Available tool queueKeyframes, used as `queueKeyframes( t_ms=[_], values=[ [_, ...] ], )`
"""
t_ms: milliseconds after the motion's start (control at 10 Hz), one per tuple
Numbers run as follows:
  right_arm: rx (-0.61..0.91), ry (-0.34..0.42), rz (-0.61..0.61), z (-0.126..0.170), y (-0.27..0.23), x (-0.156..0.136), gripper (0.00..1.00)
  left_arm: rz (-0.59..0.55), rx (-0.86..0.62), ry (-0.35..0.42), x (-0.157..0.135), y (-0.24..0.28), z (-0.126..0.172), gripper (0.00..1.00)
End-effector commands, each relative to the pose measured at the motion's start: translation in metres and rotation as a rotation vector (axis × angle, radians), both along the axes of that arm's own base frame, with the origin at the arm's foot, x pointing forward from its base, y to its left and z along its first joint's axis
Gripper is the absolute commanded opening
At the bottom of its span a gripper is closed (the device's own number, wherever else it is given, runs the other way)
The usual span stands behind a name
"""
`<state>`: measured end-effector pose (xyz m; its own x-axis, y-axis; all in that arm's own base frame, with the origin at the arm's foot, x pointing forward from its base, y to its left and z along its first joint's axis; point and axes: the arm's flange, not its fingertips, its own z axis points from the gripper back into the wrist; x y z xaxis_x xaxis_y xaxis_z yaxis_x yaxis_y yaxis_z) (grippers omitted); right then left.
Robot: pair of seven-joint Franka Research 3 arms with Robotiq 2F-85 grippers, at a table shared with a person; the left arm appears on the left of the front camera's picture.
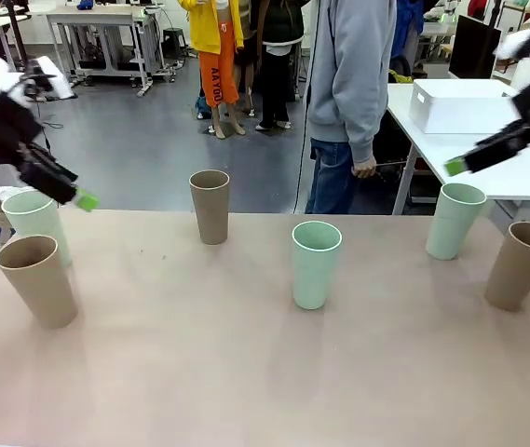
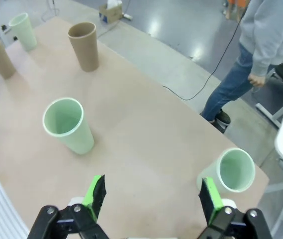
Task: Stack the cups and store them in the basket.
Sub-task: Pick up two Reusable plastic cups , one in each hand.
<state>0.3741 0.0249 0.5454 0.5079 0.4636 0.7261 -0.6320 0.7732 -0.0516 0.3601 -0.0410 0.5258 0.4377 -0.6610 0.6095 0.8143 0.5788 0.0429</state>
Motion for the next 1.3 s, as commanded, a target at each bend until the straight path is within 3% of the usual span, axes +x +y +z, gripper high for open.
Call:
queueKeyframes(
  t_ms=[0,400,800,1200],
  values=[
    [0.049,0.006,0.075,-0.016,-0.048,-0.008,1.00,-0.094,-0.030,0.004,0.001,0.041,-0.006,1.00],
    [0.070,-0.006,0.175,-0.043,-0.103,-0.016,1.00,-0.202,-0.105,-0.036,-0.006,0.116,-0.024,1.00],
    [0.100,-0.054,0.240,-0.064,-0.134,-0.030,1.00,-0.219,-0.216,-0.067,-0.015,0.162,-0.049,1.00],
    [0.158,-0.052,0.232,-0.068,-0.155,-0.047,1.00,-0.212,-0.296,-0.123,-0.025,0.184,-0.059,1.00]
  ],
)
